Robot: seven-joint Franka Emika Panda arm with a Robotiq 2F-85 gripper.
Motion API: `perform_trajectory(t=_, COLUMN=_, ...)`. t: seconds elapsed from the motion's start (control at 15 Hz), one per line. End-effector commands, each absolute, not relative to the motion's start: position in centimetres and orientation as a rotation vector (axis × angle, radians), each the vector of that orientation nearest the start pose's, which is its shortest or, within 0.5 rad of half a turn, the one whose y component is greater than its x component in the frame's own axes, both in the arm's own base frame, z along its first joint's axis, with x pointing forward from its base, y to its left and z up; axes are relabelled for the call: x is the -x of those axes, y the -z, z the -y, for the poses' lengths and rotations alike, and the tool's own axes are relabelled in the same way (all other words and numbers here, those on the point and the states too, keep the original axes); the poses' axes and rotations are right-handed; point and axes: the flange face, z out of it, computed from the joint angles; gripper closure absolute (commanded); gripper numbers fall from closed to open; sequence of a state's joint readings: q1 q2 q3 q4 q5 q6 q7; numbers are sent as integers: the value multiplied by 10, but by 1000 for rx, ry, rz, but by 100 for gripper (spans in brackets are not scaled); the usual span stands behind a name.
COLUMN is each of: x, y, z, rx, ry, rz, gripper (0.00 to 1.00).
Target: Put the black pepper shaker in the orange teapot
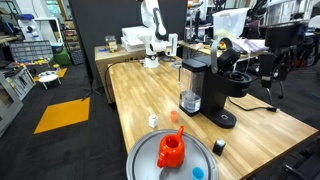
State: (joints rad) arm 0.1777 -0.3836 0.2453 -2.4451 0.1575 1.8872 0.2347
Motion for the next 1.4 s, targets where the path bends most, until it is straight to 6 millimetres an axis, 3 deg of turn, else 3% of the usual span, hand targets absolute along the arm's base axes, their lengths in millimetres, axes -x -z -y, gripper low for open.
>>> perform_trajectory(t=0.0, x=-368, y=-422, z=-180, rx=3128, ry=-306, rz=157, gripper=0)
perform_trajectory(t=0.2, x=-371, y=-423, z=-180, rx=3125, ry=-304, rz=155, gripper=0)
perform_trajectory(t=0.4, x=-375, y=-418, z=-195, rx=3133, ry=-283, rz=156, gripper=0)
perform_trajectory(t=0.73, x=-371, y=-395, z=-269, rx=3062, ry=-310, rz=296, gripper=0)
perform_trajectory(t=0.87, x=-369, y=-379, z=-285, rx=3076, ry=-340, rz=315, gripper=0)
perform_trajectory(t=1.0, x=-370, y=-363, z=-292, rx=3082, ry=-370, rz=300, gripper=0)
perform_trajectory(t=1.07, x=-362, y=-368, z=-287, rx=3081, ry=-364, rz=322, gripper=0)
perform_trajectory(t=1.33, x=-368, y=-360, z=-291, rx=3074, ry=-379, rz=316, gripper=0)
